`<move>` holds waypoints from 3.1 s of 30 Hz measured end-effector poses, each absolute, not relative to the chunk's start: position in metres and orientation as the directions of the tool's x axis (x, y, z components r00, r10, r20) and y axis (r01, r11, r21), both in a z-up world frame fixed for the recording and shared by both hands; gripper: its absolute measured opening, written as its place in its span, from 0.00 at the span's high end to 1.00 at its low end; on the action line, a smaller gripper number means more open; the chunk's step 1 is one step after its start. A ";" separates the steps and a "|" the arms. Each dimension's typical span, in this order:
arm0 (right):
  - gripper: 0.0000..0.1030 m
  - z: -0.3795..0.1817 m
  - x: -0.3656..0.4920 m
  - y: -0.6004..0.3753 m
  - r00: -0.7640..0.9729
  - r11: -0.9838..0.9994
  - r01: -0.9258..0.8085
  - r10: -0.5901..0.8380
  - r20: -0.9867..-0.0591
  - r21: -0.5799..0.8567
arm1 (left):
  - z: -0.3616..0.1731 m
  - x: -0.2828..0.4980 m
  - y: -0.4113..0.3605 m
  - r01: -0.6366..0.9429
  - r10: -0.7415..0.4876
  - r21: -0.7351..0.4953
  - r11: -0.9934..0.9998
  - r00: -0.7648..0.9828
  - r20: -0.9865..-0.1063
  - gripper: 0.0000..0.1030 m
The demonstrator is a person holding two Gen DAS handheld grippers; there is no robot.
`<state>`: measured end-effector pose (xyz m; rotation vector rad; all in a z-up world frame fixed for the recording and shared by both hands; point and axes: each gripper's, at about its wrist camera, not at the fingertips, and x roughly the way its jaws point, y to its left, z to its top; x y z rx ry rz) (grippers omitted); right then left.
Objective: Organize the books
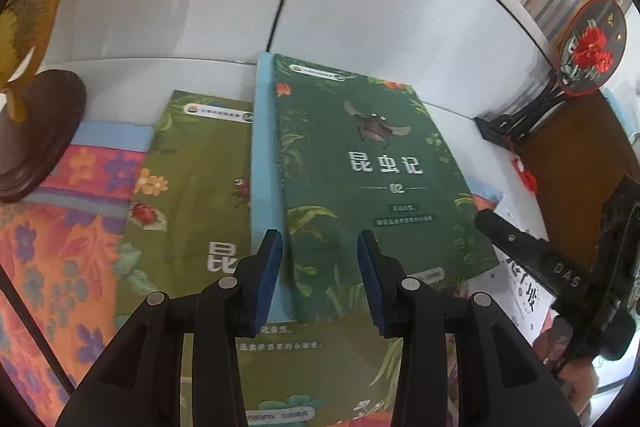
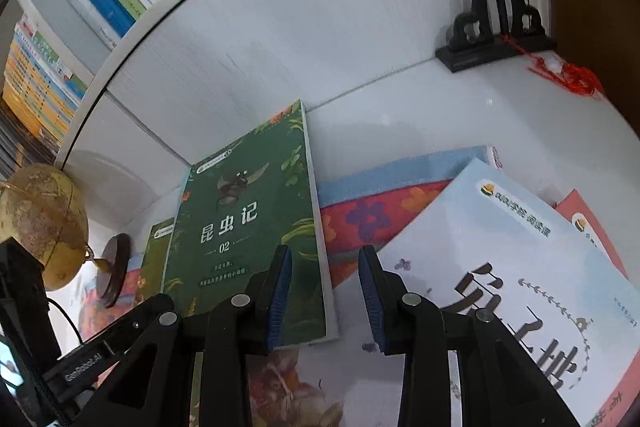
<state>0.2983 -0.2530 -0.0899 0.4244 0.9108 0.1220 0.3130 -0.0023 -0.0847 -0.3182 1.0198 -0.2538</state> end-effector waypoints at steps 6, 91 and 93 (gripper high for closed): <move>0.65 -0.084 0.295 -0.236 0.593 0.934 0.023 0.275 -0.757 0.357 | -0.081 0.314 -0.005 0.114 -0.360 -0.350 0.930 0.484 -0.797 0.62; 0.91 -0.134 0.126 -0.217 0.260 0.599 -0.129 0.790 -0.556 0.791 | -0.099 0.153 0.071 0.130 -0.492 -0.475 0.870 0.237 -0.837 0.77; 0.92 -0.126 0.123 -0.213 0.276 0.617 -0.154 0.777 -0.566 0.772 | -0.094 0.153 0.060 0.153 -0.436 -0.410 0.899 0.246 -0.866 0.77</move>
